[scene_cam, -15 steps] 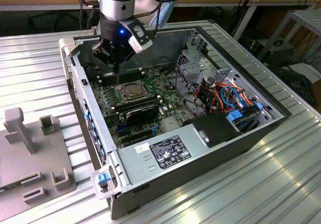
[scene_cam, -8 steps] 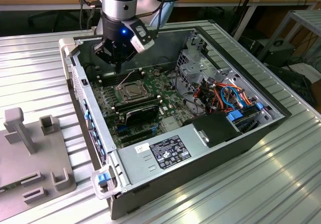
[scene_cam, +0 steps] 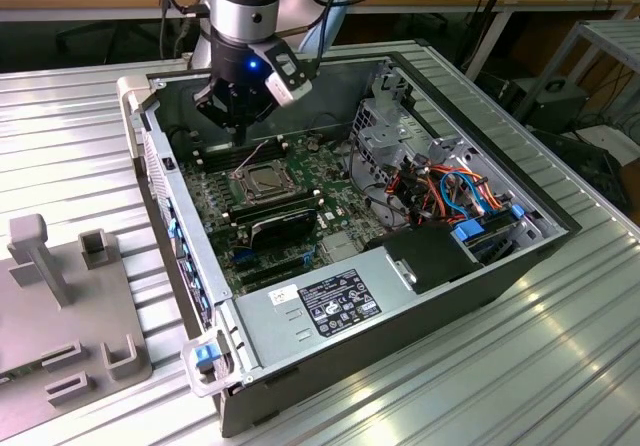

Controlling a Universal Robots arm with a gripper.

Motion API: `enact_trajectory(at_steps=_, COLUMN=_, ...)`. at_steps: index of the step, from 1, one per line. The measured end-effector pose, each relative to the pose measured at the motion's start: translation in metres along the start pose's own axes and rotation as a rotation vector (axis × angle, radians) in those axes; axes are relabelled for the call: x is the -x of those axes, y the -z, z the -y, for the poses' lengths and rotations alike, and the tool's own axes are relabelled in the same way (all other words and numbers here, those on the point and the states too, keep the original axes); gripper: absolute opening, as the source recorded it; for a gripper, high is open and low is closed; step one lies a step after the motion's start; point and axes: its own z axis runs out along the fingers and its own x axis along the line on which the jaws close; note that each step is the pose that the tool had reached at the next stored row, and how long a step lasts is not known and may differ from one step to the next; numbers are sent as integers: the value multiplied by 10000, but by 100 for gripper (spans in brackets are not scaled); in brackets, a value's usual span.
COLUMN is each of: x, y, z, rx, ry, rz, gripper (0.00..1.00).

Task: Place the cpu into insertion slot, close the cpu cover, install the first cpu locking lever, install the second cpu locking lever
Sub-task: 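Install the first cpu locking lever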

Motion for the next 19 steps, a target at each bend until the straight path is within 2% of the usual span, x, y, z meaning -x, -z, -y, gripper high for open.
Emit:
enact_trajectory(at_steps=3, x=35, y=-54, z=-3, rx=-1, ry=1, rz=0, gripper=11)
enact_trajectory(at_steps=5, x=90, y=-66, z=-4, rx=-3, ry=4, rz=-1, gripper=11)
enact_trajectory(at_steps=10, x=155, y=-116, z=-4, rx=-2, ry=5, rz=0, gripper=11)
enact_trajectory(at_steps=14, x=277, y=-176, z=-6, rx=-2, ry=14, rz=-2, gripper=11)
enact_trajectory(at_steps=19, x=308, y=-259, z=-5, rx=-3, ry=34, rz=-2, gripper=11)
